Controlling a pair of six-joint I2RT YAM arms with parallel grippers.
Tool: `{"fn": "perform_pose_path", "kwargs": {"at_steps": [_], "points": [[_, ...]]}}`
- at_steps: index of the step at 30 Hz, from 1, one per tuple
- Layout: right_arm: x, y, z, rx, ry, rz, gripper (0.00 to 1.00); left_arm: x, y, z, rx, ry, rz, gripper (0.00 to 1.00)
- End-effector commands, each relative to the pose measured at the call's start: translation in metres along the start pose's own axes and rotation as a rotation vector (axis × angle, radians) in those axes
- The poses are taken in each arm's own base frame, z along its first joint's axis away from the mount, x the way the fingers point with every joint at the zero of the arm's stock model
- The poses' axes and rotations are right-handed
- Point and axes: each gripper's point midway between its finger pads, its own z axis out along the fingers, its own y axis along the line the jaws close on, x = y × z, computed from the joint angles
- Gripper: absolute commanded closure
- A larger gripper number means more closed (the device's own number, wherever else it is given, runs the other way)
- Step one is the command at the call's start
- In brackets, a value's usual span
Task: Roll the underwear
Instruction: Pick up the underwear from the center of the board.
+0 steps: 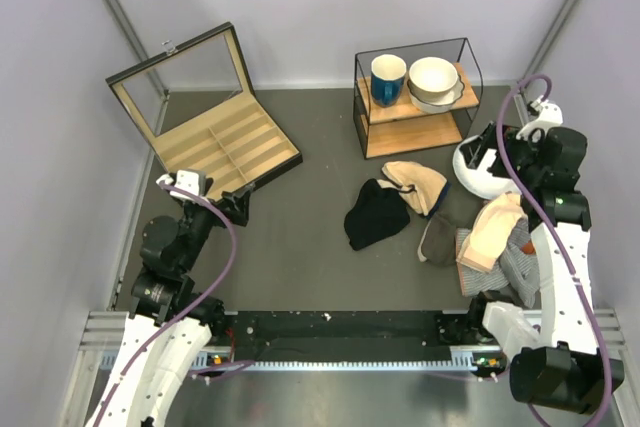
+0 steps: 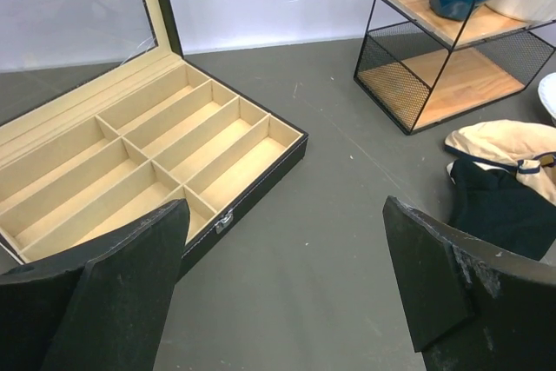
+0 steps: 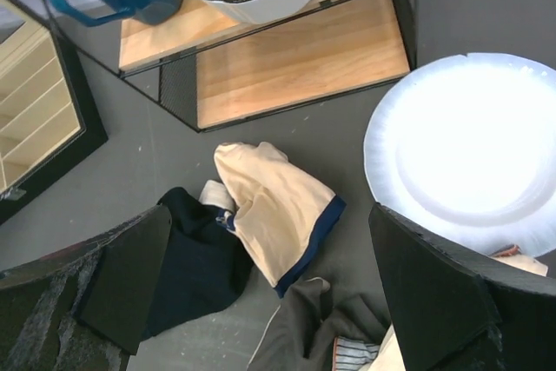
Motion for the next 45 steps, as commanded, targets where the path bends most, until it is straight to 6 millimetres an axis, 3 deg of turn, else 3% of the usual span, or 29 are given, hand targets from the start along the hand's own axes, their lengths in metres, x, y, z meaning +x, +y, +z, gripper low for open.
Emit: {"fn": "perform_pose_path", "kwargs": {"at_steps": [1, 2, 3, 5, 10, 12, 19, 24, 30, 32, 37, 39, 40, 43, 45], "points": [[-0.004, 0.021, -0.001, -0.155, -0.001, -0.125, 0.01, -0.016, -0.008, 0.003, 0.046, -0.058, 0.02, 0.01], [0.006, 0.048, -0.008, -0.334, 0.029, -0.176, 0.01, -0.015, -0.009, 0.004, 0.052, -0.054, 0.022, 0.01], [0.014, 0.059, -0.01, -0.454, 0.028, -0.329, 0.01, -0.015, -0.01, 0.004, 0.058, -0.053, 0.021, 0.01], [0.05, 0.092, -0.032, -0.711, 0.106, -0.423, 0.01, -0.014, -0.014, 0.004, 0.081, -0.05, 0.02, 0.01], [0.096, 0.089, -0.031, -0.769, 0.218, -0.645, 0.01, -0.014, -0.029, 0.003, 0.159, -0.054, 0.009, 0.01], [0.101, 0.075, -0.018, -0.681, 0.266, -0.685, 0.01, -0.015, -0.029, 0.003, 0.157, -0.055, 0.007, 0.01], [0.113, 0.069, -0.004, -0.669, 0.28, -0.865, 0.01, -0.007, -0.027, 0.006, 0.149, -0.032, 0.012, 0.01], [0.129, 0.052, 0.018, -0.592, 0.376, -0.968, 0.01, 0.004, -0.023, 0.014, 0.133, 0.024, 0.014, 0.01], [0.154, 0.049, 0.063, -0.494, 0.474, -1.044, 0.18, 0.01, -0.024, 0.018, 0.136, 0.053, 0.018, 0.01], [0.15, 0.046, 0.079, -0.428, 0.471, -1.024, 0.28, 0.01, -0.023, 0.018, 0.135, 0.055, 0.019, 0.01], [0.166, 0.033, 0.109, -0.34, 0.551, -0.986, 0.51, 0.011, -0.022, 0.018, 0.13, 0.057, 0.022, 0.01], [0.169, 0.026, 0.113, -0.294, 0.57, -0.982, 0.58, 0.011, -0.022, 0.019, 0.131, 0.059, 0.022, 0.01], [0.171, 0.023, 0.115, -0.28, 0.584, -0.977, 0.72, 0.011, -0.023, 0.018, 0.134, 0.059, 0.022, 0.01], [0.166, 0.026, 0.111, -0.272, 0.571, -0.96, 0.98, 0.012, -0.024, 0.019, 0.142, 0.063, 0.021, 0.01], [0.149, 0.031, 0.104, -0.258, 0.527, -0.962, 1.0, 0.014, -0.025, 0.02, 0.145, 0.071, 0.02, 0.01]]}}
